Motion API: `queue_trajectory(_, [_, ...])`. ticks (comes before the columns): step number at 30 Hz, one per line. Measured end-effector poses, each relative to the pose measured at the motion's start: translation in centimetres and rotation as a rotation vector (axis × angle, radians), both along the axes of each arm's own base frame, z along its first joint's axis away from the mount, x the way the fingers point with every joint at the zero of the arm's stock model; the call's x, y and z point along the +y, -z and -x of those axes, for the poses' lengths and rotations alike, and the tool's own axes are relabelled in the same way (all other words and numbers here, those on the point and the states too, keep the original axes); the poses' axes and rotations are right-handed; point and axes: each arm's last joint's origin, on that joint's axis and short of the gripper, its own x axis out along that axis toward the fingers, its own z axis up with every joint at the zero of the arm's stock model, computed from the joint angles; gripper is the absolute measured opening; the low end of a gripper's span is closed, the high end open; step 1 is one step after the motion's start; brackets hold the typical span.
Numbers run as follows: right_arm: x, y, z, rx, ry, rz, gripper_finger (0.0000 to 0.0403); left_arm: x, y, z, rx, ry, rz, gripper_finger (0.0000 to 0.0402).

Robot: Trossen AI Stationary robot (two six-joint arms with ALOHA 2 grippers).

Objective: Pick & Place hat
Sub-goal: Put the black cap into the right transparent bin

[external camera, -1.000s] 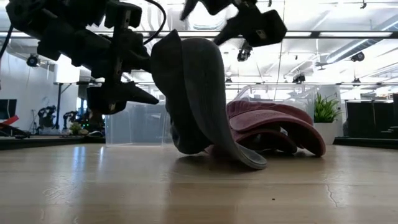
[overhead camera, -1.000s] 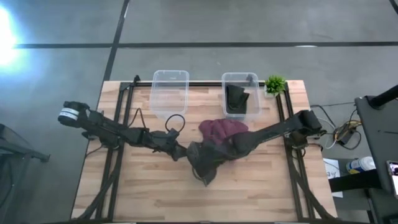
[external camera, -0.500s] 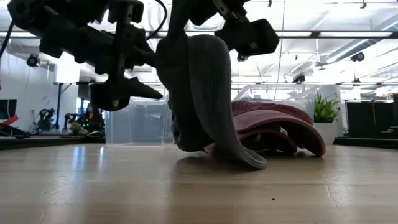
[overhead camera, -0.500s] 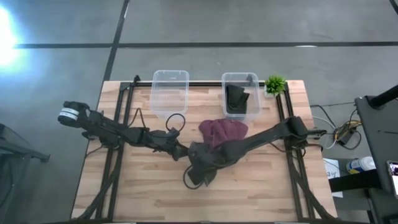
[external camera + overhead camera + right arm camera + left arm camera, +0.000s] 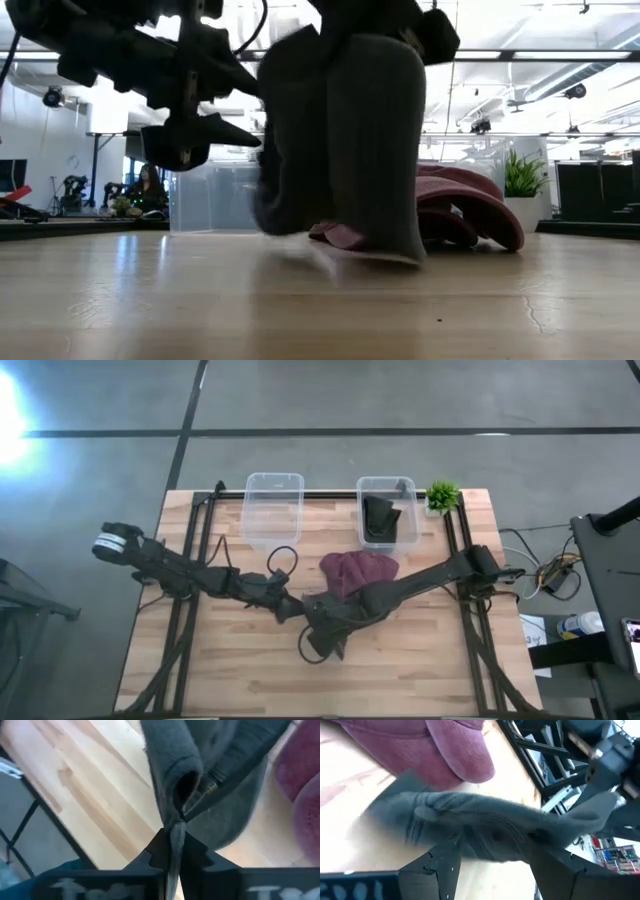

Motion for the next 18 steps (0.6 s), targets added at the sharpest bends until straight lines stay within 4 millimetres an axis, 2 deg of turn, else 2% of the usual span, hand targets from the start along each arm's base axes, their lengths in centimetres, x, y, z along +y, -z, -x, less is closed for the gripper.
queue_trajectory(3, [-0.4,-1.6,0.8,-0.045,0.018,0.024,0.0014,-0.6,-0.4,0.2,-0.016,0.022,0.003,0.0213])
queue_trajectory(5, [-0.9,-3.7,1.8,-0.102,0.049,0.053,0.0013,-1.0,-0.8,0.5,-0.031,0.034,0.004,0.0213])
queue_trajectory(10, [-3.0,-9.4,6.4,-0.207,0.203,0.181,0.0011,-2.0,-2.1,1.3,-0.093,0.000,-0.023,0.0213])
queue_trajectory(15, [-7.3,-13.5,11.9,-0.214,0.411,0.383,0.0011,-2.1,-2.4,1.7,-0.116,-0.028,-0.058,0.0213])
queue_trajectory(18, [-10.4,-14.4,13.5,-0.184,0.488,0.463,0.0012,-2.1,-2.4,1.7,-0.112,-0.032,-0.071,0.0213])
